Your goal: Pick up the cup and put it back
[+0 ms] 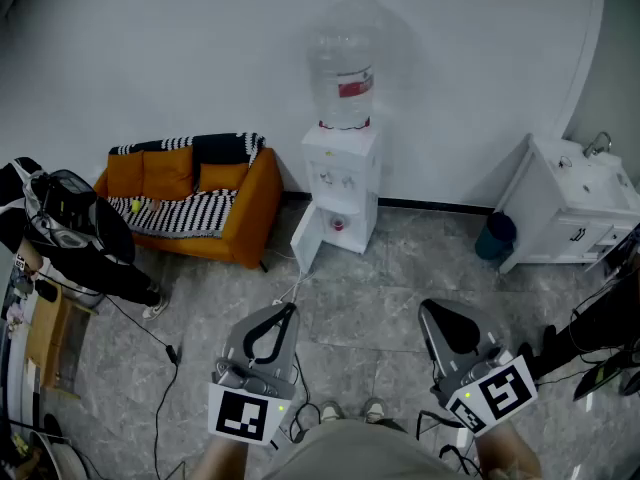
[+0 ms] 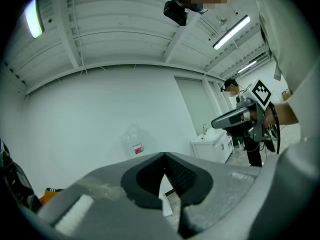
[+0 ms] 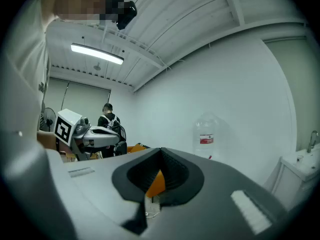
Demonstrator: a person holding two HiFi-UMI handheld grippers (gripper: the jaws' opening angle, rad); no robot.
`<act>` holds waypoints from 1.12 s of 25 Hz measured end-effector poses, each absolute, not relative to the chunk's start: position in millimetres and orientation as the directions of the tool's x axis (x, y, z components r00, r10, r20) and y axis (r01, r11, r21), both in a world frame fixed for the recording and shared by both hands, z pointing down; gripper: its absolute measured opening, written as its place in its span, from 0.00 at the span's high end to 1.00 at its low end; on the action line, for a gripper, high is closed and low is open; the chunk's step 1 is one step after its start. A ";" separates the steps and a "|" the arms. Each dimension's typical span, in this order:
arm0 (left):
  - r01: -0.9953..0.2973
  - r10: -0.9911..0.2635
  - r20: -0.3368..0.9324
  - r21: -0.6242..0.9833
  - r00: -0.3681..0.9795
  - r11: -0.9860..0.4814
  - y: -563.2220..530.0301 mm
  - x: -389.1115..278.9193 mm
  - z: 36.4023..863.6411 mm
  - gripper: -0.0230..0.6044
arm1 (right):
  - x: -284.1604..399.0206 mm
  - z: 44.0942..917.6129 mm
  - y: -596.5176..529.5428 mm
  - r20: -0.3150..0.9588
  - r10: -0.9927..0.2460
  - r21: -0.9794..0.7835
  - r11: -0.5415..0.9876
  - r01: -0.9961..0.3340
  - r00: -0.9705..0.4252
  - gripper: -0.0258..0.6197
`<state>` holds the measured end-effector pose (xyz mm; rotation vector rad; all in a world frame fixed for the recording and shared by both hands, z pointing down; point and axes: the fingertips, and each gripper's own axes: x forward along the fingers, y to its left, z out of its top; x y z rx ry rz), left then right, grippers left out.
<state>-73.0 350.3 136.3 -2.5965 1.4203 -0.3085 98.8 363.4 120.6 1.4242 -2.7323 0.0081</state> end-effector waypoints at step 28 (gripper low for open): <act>-0.827 -0.859 0.128 -0.235 0.495 -0.511 353.4 -26.2 149.1 0.96 | 161.6 126.7 361.7 0.019 -0.845 -0.052 0.533 -0.844 -0.535 0.57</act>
